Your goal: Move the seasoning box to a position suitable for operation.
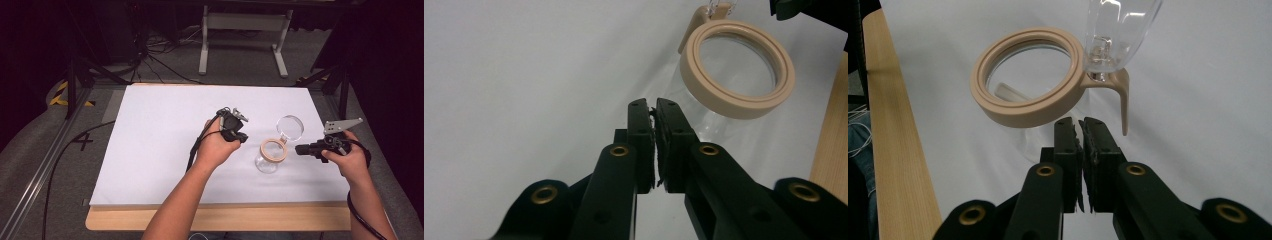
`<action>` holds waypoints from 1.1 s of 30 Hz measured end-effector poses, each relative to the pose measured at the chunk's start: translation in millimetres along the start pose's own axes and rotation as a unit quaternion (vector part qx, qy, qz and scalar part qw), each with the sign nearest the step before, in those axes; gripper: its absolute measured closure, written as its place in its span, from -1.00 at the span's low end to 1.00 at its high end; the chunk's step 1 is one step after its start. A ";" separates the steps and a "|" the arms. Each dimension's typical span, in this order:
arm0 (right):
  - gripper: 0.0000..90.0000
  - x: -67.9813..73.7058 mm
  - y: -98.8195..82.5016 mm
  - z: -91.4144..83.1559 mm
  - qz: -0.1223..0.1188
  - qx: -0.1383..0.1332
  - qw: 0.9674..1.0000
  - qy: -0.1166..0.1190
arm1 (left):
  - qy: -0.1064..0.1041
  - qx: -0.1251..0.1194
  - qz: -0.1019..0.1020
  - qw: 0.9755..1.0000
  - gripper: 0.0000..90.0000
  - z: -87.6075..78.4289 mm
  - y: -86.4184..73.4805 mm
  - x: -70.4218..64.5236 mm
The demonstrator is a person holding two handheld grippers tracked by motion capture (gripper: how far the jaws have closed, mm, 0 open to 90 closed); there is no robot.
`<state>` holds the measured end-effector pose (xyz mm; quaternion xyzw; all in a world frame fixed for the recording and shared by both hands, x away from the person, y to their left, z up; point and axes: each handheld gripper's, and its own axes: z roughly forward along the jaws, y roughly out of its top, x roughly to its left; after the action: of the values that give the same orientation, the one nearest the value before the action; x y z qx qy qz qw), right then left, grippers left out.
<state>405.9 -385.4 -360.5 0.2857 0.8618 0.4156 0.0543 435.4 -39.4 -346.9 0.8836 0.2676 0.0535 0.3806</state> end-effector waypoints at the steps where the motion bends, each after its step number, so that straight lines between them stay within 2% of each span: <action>1: 0.89 -0.4 -0.5 0.2 0.001 0.000 1.000 0.000 | 0.000 0.000 0.000 1.000 0.93 0.0 0.0 0.0; 3: 0.89 -0.8 -0.9 0.1 0.002 0.000 1.000 -0.001 | 0.001 0.001 0.005 1.000 0.92 2.7 -1.6 0.4; 6: 0.89 -1.6 -1.7 -1.2 0.004 0.001 1.000 -0.002 | 0.009 0.007 -0.003 1.000 0.82 7.7 -5.0 0.7; 9: 0.89 -2.7 -1.9 -2.3 0.004 -0.002 1.000 -0.003 | -0.002 0.016 -0.011 1.000 0.87 14.0 -8.9 0.4; 18: 0.90 -4.2 -2.9 -2.5 0.007 -0.001 1.000 -0.006 | -0.025 0.027 -0.011 0.999 0.99 39.4 -14.9 -4.6; 21: 0.90 -4.8 -3.2 -3.7 0.006 -0.002 1.000 -0.006 | -0.029 0.019 -0.019 0.999 0.99 50.0 -15.1 -6.2; 25: 0.90 -5.3 -3.8 -5.4 0.009 -0.004 1.000 -0.006 | -0.028 0.020 -0.015 0.999 0.99 62.6 -15.9 -7.2; 29: 0.90 -6.0 -4.2 -5.5 0.009 -0.005 1.000 -0.007 | -0.027 0.018 -0.016 0.999 0.99 67.6 -16.2 -6.8; 33: 0.90 -6.1 -4.3 -5.7 0.010 -0.005 1.000 -0.007 | -0.038 0.010 -0.018 0.999 0.99 73.4 -17.9 -8.2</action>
<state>407.1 -394.7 -361.0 0.2968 0.8565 0.4183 0.0573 442.6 -80.7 -410.2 0.8839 0.2688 0.0101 0.3826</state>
